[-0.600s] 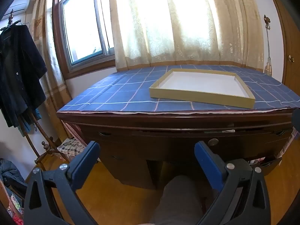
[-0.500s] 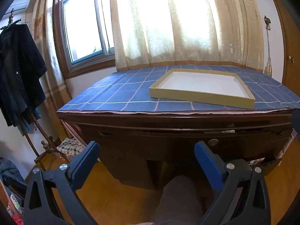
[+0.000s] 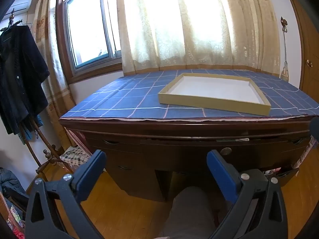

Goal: Take underwear out of drawer

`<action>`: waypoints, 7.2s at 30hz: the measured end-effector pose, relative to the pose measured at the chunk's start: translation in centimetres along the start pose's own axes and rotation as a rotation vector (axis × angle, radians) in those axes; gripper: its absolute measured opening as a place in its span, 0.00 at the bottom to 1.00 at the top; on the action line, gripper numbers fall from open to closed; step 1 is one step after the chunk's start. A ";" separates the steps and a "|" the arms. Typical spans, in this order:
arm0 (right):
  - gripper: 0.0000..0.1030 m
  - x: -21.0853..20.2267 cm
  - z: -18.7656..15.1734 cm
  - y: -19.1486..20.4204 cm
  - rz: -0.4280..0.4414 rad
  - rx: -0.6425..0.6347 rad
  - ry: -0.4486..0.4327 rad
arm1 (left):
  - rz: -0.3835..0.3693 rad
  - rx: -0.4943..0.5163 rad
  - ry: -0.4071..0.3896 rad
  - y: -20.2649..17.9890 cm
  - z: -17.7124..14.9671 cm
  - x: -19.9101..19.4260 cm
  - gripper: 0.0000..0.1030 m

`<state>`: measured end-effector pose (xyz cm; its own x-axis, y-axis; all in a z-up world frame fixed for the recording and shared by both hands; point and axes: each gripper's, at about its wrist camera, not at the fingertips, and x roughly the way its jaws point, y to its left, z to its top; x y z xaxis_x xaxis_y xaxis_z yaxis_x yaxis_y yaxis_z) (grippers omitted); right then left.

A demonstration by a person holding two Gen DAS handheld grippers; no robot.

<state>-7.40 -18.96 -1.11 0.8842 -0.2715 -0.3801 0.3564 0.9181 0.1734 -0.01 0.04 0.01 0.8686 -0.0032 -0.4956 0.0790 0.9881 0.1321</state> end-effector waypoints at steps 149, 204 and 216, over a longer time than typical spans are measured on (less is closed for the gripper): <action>1.00 8.2 0.1 -5.9 -0.175 0.186 -0.635 | -0.008 -0.193 -0.212 0.4 1.3 10.2 1.00; 1.00 12.3 -5.0 -1.0 -0.260 -0.172 -0.613 | 0.151 -0.230 -0.457 -0.3 -3.3 12.2 1.00; 1.00 11.7 -3.8 -0.9 -0.189 -0.157 -0.450 | 0.111 0.021 -0.372 -2.1 -2.5 12.7 1.00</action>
<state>1.48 -21.84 -9.17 0.8636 -0.5024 0.0430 0.5032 0.8641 -0.0124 9.67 -1.74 -8.74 0.9902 0.0440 -0.1328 -0.0186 0.9823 0.1863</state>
